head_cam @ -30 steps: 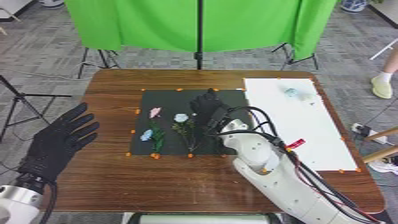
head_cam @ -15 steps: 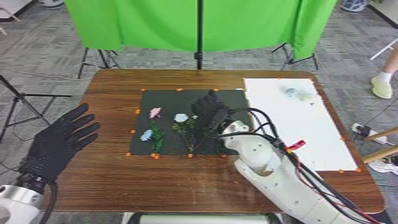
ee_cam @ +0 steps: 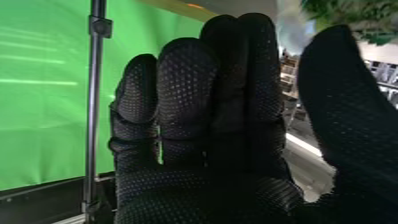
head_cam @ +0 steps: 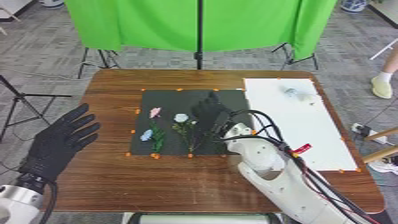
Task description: Arrange flowers
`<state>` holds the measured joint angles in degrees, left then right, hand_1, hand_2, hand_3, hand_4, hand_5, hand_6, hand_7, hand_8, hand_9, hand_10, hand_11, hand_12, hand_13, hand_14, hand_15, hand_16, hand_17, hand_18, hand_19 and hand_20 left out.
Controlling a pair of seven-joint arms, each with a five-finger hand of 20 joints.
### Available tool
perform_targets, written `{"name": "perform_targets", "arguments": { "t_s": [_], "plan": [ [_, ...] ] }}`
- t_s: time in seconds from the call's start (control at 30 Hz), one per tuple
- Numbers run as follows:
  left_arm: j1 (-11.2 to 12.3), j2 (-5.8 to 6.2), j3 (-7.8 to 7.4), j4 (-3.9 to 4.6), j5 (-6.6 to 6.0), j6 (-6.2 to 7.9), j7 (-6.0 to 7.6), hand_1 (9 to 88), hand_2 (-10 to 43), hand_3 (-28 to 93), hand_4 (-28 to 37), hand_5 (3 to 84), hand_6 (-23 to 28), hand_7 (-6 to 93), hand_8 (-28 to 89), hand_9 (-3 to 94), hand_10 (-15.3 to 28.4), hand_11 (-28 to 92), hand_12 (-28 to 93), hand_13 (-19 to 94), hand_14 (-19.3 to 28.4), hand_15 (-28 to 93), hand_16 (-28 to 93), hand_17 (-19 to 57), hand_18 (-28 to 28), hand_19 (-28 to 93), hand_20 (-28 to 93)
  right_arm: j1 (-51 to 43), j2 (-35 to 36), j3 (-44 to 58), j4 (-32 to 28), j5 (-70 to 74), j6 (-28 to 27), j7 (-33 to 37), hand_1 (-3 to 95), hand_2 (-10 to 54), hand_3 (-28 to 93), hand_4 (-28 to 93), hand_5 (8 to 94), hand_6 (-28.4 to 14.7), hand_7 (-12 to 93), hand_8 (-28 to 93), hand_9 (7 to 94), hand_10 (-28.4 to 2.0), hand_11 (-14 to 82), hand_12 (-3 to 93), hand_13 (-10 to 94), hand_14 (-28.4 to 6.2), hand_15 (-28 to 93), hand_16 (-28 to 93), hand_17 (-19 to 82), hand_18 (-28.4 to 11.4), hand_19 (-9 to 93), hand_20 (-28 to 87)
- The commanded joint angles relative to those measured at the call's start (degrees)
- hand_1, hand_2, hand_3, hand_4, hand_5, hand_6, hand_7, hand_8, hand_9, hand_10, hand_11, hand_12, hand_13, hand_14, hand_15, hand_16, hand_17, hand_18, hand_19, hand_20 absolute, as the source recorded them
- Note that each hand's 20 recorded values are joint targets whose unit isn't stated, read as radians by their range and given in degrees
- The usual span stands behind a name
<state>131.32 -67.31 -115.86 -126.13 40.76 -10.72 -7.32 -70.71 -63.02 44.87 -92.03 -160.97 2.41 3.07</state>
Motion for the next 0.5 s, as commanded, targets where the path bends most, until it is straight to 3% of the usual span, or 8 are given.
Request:
{"name": "perform_targets", "arguments": {
  "t_s": [0.03, 0.23, 0.3, 0.37, 0.5],
  "plan": [
    [1.0, -0.73, -0.31, 0.06, 0.17, -0.17, -0.20, 24.8, -0.7, 70, -27.8, 25.6, 1.7, 20.5, -12, 22.2, 10.2, 21, 15, 16, 13.6, 30, -1, -11.8, 18.8, 40, 7, -2.5, 2.3, 6.4, -5.4, 4.2, -0.7, -3.5, 34.9, -9.5, 81, -28, 61.0, 2.8, 46, -16, 69.3, -4.4, 38.4, 38.3, 67, -1.7, 64, 29, 26, -16.6, 76, 44],
    [1.2, -1.05, -0.48, -0.11, 0.23, -0.08, -0.07, 24.8, -0.7, 70, -27.8, 25.7, 1.7, 20.5, -12, 22.2, 10.2, 21, 15, 16, 13.5, 30, -1, -11.9, 18.9, 40, 7, -2.5, 5.7, 13.3, -5.8, 10.1, 0.4, 1.6, 28.2, -9.5, 88, -28, 58.4, 2.7, 41, -26, 62.8, -7.3, 44.7, 27.4, 62, -2.8, 63, 26, 24, -16.5, 74, 44],
    [1.4, -1.10, -0.55, -0.18, 0.24, 0.04, 0.08, 24.8, -0.7, 70, -27.7, 25.7, 1.8, 20.5, -12, 22.2, 10.1, 21, 15, 16, 13.5, 30, -1, -11.9, 18.9, 40, 7, -1.3, 7.2, 15.7, -5.1, 9.5, -6.8, 5.5, 27.2, -8.9, 89, -28, 52.9, 1.2, 38, -25, 57.2, -8.5, 42.9, 25.0, 56, -3.7, 61, 24, 23, -16.2, 72, 42],
    [1.5, -1.14, -0.63, -0.22, 0.30, -0.07, 0.15, 24.8, -0.7, 70, -27.7, 25.7, 1.8, 20.4, -12, 22.2, 10.2, 21, 15, 16, 13.5, 30, -1, -11.9, 18.9, 40, 7, -0.7, 8.8, 18.4, -3.7, 11.2, -13.2, 8.1, 25.9, -7.8, 91, -28, 44.0, -0.8, 34, -23, 46.7, -9.8, 39.3, 22.5, 46, -5.3, 57, 19, 19, -16.3, 68, 38],
    [1.9, -1.16, -0.88, -0.33, 0.28, -0.11, 0.29, 24.7, -0.7, 70, -27.7, 25.7, 1.8, 20.5, -12, 22.2, 10.2, 21, 15, 16, 13.6, 30, -1, -11.9, 18.9, 40, 7, -1.5, 12.9, 22.3, 0.8, 14.3, -14.4, 10.1, 23.8, -7.5, 92, -28, 27.9, -5.0, 27, -18, 24.9, -13.1, 22.8, 20.4, 20, -11.5, 34, 14, 10, -17.8, 55, 27]
  ]
}}
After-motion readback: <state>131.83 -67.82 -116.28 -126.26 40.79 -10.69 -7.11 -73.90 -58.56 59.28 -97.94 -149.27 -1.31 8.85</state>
